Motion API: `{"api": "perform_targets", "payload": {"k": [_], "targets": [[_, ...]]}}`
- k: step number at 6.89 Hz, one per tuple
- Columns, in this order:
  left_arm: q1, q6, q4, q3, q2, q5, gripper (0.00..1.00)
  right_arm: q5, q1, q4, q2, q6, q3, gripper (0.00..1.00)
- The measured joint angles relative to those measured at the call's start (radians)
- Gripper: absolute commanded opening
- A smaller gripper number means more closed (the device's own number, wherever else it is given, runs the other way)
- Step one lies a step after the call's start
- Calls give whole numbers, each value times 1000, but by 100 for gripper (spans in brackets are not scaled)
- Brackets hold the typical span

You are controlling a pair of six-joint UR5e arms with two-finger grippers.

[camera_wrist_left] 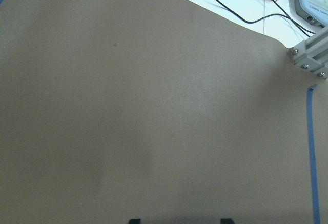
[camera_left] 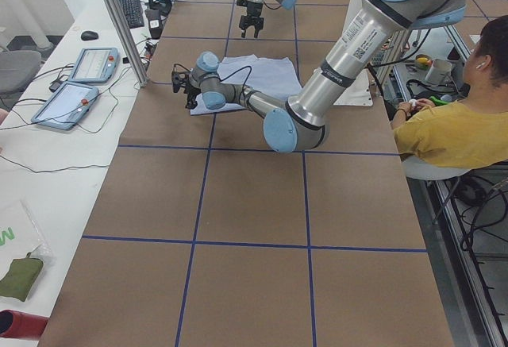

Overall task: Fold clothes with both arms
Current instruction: 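Lower the right gripper to the shirt corner nearest the robot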

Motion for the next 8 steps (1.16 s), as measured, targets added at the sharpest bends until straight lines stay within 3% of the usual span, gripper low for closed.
{"api": "perform_targets", "payload": {"k": [2,4,6,8], "targets": [[-2,-5,3,-76,59,-23,84,-227,-180,-31,-24,104,51,100],[-4,-7,7,-123,94,-28,84,-422,-365,-221,-32,159,139,100],[-3,-14,8,-136,101,-28,84,-516,-456,-294,-36,210,154,100],[0,-29,8,-139,102,-28,84,-530,-485,-303,-61,235,154,100]]}}
